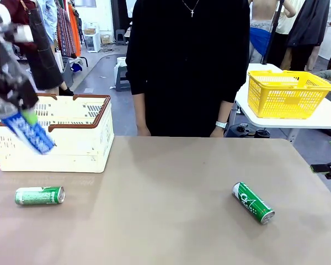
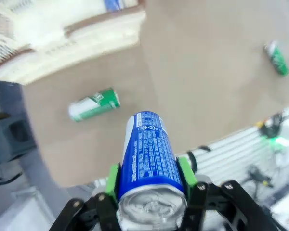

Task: Place the drinks into the Shopping basket.
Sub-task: Pick up one drink and place it into the Shopping basket.

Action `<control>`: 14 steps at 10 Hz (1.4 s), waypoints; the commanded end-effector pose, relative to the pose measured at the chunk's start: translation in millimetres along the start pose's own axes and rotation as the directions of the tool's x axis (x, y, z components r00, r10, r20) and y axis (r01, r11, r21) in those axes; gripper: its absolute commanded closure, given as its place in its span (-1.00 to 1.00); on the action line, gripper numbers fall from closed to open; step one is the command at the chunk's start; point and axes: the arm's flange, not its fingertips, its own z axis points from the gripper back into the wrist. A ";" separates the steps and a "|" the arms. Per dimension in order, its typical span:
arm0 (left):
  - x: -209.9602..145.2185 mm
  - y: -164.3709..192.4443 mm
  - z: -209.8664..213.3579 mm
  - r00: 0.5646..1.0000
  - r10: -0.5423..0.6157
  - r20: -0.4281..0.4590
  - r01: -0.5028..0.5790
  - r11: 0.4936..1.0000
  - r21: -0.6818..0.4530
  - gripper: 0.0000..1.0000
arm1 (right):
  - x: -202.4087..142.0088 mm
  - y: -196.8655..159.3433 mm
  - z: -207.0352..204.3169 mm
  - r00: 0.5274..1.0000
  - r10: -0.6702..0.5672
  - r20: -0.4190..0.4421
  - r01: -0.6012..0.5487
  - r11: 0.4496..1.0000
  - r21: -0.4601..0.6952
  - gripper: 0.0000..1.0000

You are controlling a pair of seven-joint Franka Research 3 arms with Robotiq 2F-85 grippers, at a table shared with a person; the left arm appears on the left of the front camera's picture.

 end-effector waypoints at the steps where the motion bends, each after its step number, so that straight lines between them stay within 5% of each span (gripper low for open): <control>1: 86.9 21.0 30.7 0.994 0.080 0.069 -0.082 0.996 0.025 1.00 | 0.8 5.7 0.4 1.000 -0.019 -0.009 0.019 1.000 -0.002 -1.00; 4: 185.7 74.0 7.0 0.986 0.069 0.150 -0.081 0.994 0.075 1.00 | 0.8 5.7 0.4 1.000 -0.019 -0.009 0.019 1.000 -0.002 -1.00; 7: 233.1 108.6 -74.3 0.995 0.048 0.092 -0.056 0.995 0.079 1.00 | 0.8 5.7 0.4 1.000 -0.019 -0.009 0.019 1.000 -0.002 -1.00; 10: 234.3 106.8 -149.3 1.000 0.005 -0.004 -0.004 0.996 0.086 1.00 | 0.8 5.7 0.4 1.000 -0.019 -0.009 0.019 1.000 -0.002 -1.00; 14: 239.7 109.9 -151.8 0.999 0.043 -0.016 -0.041 0.997 0.065 1.00 | 0.8 5.7 0.4 1.000 -0.019 -0.009 0.019 1.000 -0.002 -1.00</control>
